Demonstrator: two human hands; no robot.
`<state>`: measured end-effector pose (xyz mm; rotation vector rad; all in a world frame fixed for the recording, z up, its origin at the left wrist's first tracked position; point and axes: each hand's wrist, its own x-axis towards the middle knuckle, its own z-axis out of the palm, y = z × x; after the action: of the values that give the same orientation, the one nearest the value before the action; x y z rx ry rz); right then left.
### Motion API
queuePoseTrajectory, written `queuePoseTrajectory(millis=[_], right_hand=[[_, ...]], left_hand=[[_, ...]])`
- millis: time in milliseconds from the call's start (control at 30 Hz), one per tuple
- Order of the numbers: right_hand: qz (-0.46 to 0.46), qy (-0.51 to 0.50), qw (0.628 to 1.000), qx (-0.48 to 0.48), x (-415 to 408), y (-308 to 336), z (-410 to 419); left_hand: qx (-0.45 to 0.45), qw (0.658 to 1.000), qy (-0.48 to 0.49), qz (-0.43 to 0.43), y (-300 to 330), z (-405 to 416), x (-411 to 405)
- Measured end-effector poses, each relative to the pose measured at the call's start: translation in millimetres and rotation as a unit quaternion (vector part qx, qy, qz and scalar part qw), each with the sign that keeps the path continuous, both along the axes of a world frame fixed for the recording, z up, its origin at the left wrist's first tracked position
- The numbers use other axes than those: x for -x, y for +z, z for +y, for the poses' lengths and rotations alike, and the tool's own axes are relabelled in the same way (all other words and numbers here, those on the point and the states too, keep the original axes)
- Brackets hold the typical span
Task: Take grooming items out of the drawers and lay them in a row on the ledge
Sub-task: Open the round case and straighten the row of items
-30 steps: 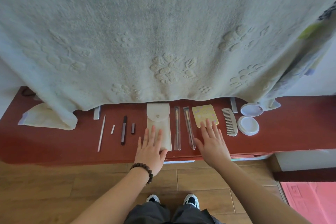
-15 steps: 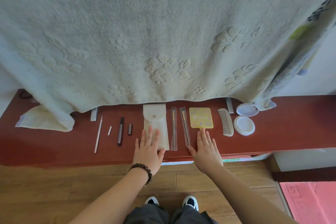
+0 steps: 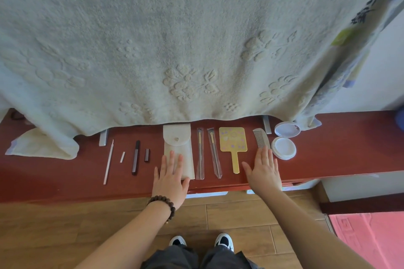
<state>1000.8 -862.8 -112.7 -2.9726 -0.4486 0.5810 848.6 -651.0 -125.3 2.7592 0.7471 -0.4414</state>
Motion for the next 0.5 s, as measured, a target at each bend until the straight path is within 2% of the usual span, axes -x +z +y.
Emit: queuePoseTrajectory(millis=[500], right_hand=[[0.043,-0.007,0.999,-0.012,9,-4,15]], left_hand=[[0.004,1.000,0.015,-0.005,-1,-4,-1]])
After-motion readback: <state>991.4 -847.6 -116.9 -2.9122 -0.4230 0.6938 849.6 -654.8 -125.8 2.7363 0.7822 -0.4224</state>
